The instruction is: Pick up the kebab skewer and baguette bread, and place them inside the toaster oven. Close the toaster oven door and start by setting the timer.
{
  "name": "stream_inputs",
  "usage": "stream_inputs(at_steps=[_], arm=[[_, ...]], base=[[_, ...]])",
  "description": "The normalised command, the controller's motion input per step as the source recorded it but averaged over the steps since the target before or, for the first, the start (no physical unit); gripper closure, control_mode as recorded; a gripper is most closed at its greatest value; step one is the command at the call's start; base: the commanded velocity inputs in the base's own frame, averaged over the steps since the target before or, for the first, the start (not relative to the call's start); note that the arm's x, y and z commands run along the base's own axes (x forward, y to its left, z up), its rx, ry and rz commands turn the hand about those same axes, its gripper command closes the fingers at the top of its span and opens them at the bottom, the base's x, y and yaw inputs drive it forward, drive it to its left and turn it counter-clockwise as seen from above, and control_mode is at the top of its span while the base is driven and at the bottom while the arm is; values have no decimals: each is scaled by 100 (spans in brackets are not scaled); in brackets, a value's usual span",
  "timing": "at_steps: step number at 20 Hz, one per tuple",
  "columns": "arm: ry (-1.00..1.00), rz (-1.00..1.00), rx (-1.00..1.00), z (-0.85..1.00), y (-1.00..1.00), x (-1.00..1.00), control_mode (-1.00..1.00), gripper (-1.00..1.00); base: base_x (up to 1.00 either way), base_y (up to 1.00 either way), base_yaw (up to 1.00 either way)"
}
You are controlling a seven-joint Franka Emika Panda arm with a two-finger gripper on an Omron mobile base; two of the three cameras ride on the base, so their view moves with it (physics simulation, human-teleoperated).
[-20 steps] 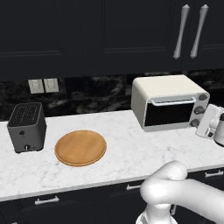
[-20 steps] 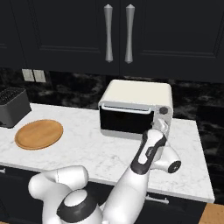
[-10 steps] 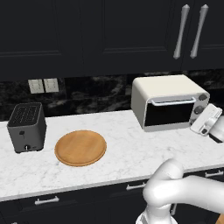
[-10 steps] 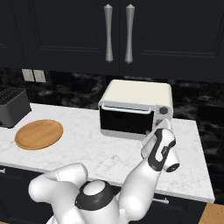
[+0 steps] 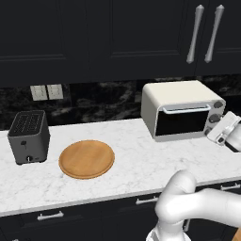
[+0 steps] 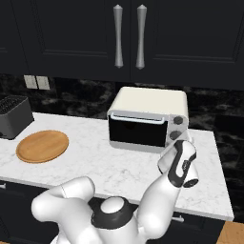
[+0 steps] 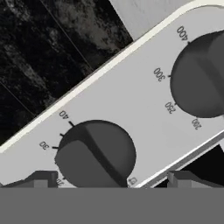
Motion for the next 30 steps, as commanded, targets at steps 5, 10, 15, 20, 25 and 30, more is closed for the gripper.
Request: stream_inputs(at_steps=[5, 10, 15, 20, 25, 30], arm=[[0, -10, 0, -30, -1, 50, -100, -100], [-3, -8, 0, -6, 0, 20, -100, 100], [1, -13, 14, -2, 0, 0, -100, 100], [9, -19, 34, 0, 0, 0, -100, 100], [17, -19, 44, 0, 0, -3, -100, 100], [19, -17, 51, -10, 0, -14, -100, 100]], base=[[0, 0, 0], [0, 0, 0], [0, 0, 0], [0, 0, 0], [0, 0, 0], [0, 0, 0]])
